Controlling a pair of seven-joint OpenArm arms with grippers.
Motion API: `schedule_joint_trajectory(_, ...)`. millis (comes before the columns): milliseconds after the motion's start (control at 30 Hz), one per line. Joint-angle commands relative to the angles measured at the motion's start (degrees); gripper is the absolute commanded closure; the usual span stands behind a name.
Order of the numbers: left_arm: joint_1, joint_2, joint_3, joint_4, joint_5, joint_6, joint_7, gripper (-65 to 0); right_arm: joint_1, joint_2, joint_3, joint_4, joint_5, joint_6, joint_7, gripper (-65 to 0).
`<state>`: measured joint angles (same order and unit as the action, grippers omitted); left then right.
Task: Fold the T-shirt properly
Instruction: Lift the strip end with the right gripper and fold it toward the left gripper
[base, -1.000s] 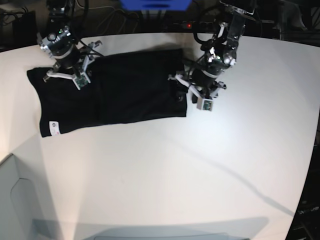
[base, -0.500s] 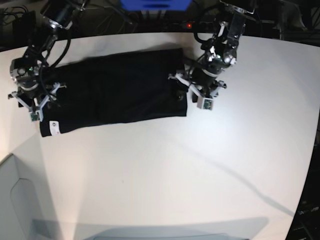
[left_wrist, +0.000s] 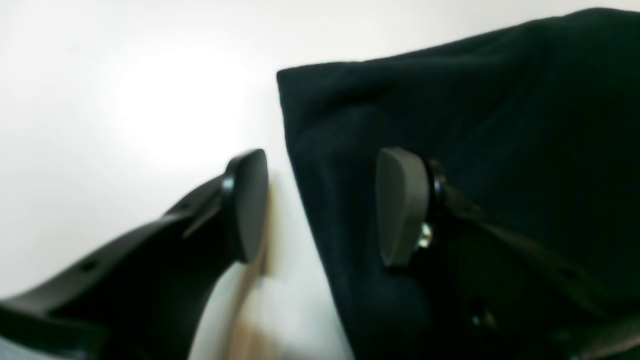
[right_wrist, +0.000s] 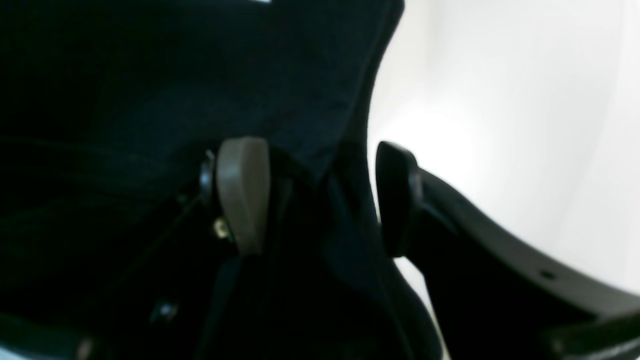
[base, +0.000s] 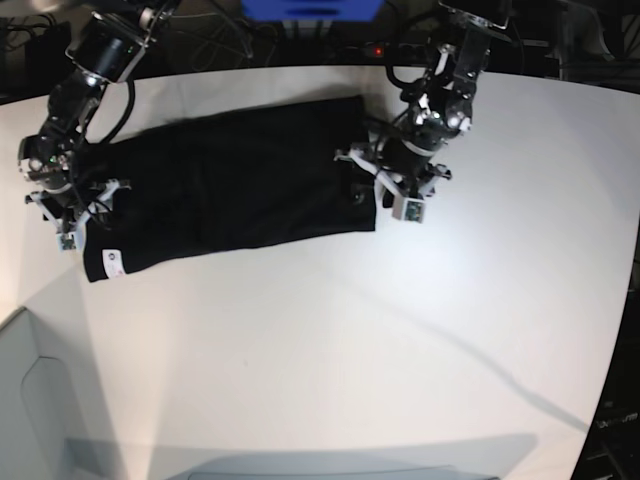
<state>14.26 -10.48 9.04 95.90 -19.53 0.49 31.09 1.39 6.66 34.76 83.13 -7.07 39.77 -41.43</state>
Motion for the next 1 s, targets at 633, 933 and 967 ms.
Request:
schedule_joint_trajectory(633,-1.0,-0.1,-0.3,4.6,-0.1,0.2,-1.0,-33.8,0.1,-0.1,-0.1,-3.4,-2.2,0.2,-2.8,0.0)
schedule_joint_trajectory(933,-0.8,-0.1,-0.3,7.1,-0.1,0.2,-0.5,-33.8,-1.5,-2.8,-0.7,14.8,3.7,0.2,-3.3,0.0)
schedule_joint_trajectory(967,-0.8,-0.2,-0.3,6.4,-0.1,0.2,-0.5,-33.8,-1.6,-3.2,-1.1,15.7,4.0,0.2,-3.3,0.0)
